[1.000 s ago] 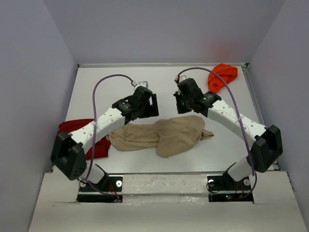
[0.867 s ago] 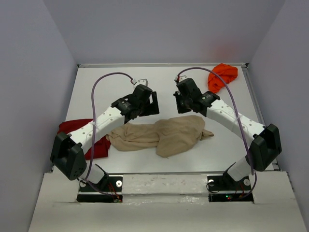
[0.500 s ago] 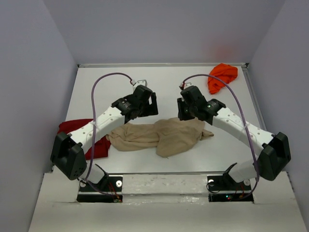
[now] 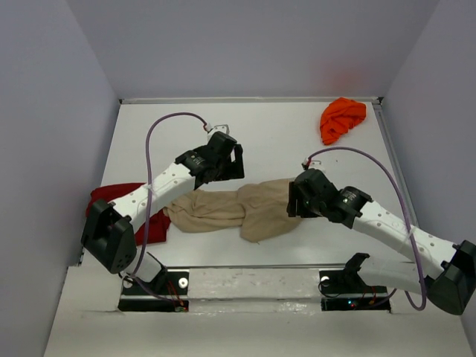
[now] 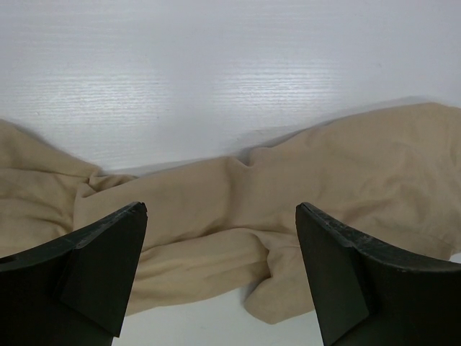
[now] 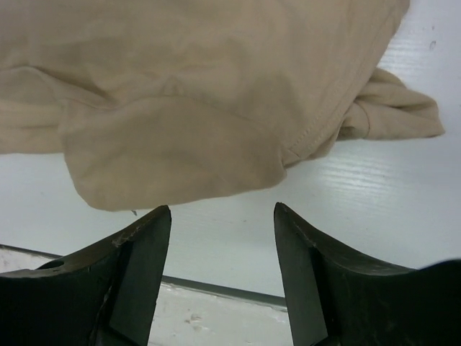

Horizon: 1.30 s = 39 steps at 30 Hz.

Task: Fold and stack the t-shirts
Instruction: Flatten out the tshirt

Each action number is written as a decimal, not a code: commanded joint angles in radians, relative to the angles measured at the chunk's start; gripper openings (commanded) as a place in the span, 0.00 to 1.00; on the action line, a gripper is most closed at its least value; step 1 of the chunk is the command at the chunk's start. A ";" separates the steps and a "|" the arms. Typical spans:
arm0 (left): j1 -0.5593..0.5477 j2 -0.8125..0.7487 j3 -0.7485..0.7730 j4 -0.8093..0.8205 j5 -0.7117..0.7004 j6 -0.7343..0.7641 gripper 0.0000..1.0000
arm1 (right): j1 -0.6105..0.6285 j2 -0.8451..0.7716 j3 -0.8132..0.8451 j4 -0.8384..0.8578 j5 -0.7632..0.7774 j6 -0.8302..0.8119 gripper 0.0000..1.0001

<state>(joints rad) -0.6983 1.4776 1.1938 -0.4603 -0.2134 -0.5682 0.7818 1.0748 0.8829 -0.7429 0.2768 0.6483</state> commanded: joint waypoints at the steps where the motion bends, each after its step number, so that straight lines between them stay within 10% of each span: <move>1: 0.003 -0.011 0.032 0.018 -0.004 0.025 0.94 | 0.016 -0.024 -0.056 0.022 0.019 0.071 0.65; 21: 0.031 -0.076 0.021 -0.005 -0.006 0.059 0.94 | 0.016 0.051 -0.104 0.171 0.025 0.148 0.56; 39: 0.059 -0.060 -0.010 0.028 0.063 0.071 0.94 | 0.047 0.089 -0.081 -0.067 0.214 0.326 0.56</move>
<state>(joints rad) -0.6411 1.4204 1.1912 -0.4553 -0.1699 -0.5125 0.8196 1.1641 0.8104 -0.7830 0.4549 0.9184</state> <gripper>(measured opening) 0.939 0.555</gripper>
